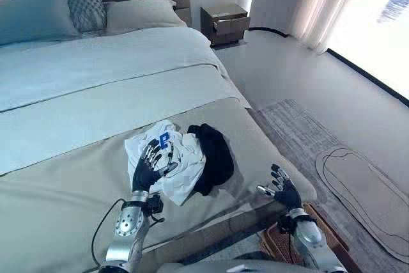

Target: Pick up clothes into the bucket

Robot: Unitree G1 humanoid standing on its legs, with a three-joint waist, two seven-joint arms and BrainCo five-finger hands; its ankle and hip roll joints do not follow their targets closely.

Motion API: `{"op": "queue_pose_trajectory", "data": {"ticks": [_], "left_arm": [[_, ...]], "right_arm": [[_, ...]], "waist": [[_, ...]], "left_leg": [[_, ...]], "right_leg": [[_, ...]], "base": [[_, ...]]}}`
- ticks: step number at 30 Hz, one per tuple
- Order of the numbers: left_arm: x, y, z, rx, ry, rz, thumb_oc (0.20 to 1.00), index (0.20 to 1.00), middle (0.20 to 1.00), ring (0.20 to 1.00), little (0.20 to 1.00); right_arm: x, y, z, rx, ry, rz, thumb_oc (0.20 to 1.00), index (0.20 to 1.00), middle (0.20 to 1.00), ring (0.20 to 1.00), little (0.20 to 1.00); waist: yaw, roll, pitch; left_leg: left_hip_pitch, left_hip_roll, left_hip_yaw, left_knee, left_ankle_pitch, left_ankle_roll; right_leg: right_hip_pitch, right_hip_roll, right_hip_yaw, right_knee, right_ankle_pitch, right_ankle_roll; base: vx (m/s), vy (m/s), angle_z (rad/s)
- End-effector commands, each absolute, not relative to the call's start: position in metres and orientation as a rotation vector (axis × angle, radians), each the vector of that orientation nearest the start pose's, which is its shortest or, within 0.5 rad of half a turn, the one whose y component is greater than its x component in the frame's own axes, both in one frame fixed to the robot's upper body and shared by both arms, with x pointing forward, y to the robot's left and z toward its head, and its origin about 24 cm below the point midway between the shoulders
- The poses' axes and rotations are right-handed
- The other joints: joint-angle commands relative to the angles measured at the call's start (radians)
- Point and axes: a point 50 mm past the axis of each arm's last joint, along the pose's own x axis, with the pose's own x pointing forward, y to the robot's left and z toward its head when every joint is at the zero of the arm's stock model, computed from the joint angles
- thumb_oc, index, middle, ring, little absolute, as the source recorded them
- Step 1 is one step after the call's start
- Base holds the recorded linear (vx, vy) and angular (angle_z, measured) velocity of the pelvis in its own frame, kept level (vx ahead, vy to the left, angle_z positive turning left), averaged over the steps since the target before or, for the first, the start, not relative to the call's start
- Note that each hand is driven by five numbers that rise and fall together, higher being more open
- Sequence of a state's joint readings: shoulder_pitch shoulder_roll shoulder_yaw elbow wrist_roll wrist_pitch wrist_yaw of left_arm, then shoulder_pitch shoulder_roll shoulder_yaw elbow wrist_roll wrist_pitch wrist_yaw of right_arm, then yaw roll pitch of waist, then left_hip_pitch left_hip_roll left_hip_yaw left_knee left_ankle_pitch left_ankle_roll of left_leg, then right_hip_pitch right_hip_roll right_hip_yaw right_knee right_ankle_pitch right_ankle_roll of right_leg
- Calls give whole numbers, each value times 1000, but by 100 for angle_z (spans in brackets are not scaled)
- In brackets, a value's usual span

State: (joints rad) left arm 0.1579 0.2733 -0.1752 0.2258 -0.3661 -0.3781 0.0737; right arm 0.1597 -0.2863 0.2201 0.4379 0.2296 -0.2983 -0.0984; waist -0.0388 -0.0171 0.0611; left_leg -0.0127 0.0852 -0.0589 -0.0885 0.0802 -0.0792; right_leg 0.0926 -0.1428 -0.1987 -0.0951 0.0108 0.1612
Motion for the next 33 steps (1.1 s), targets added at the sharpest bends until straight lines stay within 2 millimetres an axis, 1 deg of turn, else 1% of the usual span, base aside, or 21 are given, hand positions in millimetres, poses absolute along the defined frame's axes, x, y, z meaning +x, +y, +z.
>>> {"op": "queue_pose_trajectory", "data": {"ticks": [1,10,15,18,20,23,25,26,27,28,29,30,33], "left_arm": [[221,199,13,-63,-78,48,1000,1000,1000,1000,1000],[216,204,12,-30,-72,66,1000,1000,1000,1000,1000],[216,210,13,65,-72,72,1000,1000,1000,1000,1000],[218,215,11,170,-65,99,1000,1000,1000,1000,1000],[223,219,13,241,-78,133,1000,1000,1000,1000,1000],[237,224,24,350,-136,181,1000,1000,1000,1000,1000],[251,224,38,410,-205,207,1000,1000,1000,1000,1000],[262,225,54,474,-276,234,1000,1000,1000,1000,1000],[263,225,54,475,-277,235,1000,1000,1000,1000,1000],[268,225,61,511,-307,249,1000,1000,1000,1000,1000],[268,225,61,511,-307,249,1000,1000,1000,1000,1000],[276,225,78,562,-377,276,1000,1000,1000,1000,1000],[293,222,96,640,-447,328,1000,1000,1000,1000,1000]], "right_arm": [[210,-189,-31,-46,160,-27,1000,1000,1000,1000,1000],[210,-190,-32,-53,168,-28,1000,1000,1000,1000,1000],[214,-190,-29,-87,156,-4,1000,1000,1000,1000,1000],[219,-188,-25,-102,138,17,1000,1000,1000,1000,1000],[225,-186,-22,-103,124,23,1000,1000,1000,1000,1000],[237,-180,-13,-113,78,47,1000,1000,1000,1000,1000],[248,-175,-1,-119,27,67,1000,1000,1000,1000,1000],[257,-171,10,-124,-20,77,1000,1000,1000,1000,1000],[258,-171,10,-124,-22,77,1000,1000,1000,1000,1000],[262,-170,15,-126,-41,82,1000,1000,1000,1000,1000],[262,-170,15,-126,-41,82,1000,1000,1000,1000,1000],[270,-169,27,-137,-93,85,1000,1000,1000,1000,1000],[282,-166,45,-136,-164,81,1000,1000,1000,1000,1000]], "waist": [[8,-58,30],[20,-63,41],[30,-69,59],[36,-71,71],[42,-75,87],[46,-73,139],[42,-73,197],[42,-79,242],[41,-79,240],[38,-81,254],[38,-81,253],[36,-81,296],[23,-85,331]], "left_leg": [[44,-18,35,1,-58,3],[41,-26,42,15,-69,14],[14,-39,54,47,-85,25],[-3,-46,63,69,-95,28],[-28,-55,68,104,-107,31],[-87,-72,78,146,-121,44],[-137,-74,83,178,-121,47],[-207,-72,80,238,-125,44],[-214,-72,79,245,-127,44],[-243,-72,76,269,-130,43],[-245,-72,76,270,-130,43],[-315,-71,71,327,-134,40],[-406,-70,62,385,-139,38]], "right_leg": [[-48,-13,-4,8,57,8],[-52,-21,4,8,64,15],[-66,-38,10,8,77,23],[-75,-50,10,12,80,30],[-83,-62,5,21,81,37],[-158,-97,5,115,63,45],[-228,-114,17,174,59,42],[-283,-130,17,208,55,36],[-289,-130,17,211,54,35],[-314,-133,15,226,53,31],[-315,-133,15,227,53,31],[-369,-141,17,259,48,26],[-447,-146,22,305,40,19]], "base": [[-449,156,272],[4,7,-1],[1,41,-12],[9,55,-5],[-27,62,-6],[-138,105,-9],[-282,101,-15],[-235,43,-5],[-190,25,8],[-42,13,12],[-163,22,14],[-148,16,9],[-139,2,8]]}}
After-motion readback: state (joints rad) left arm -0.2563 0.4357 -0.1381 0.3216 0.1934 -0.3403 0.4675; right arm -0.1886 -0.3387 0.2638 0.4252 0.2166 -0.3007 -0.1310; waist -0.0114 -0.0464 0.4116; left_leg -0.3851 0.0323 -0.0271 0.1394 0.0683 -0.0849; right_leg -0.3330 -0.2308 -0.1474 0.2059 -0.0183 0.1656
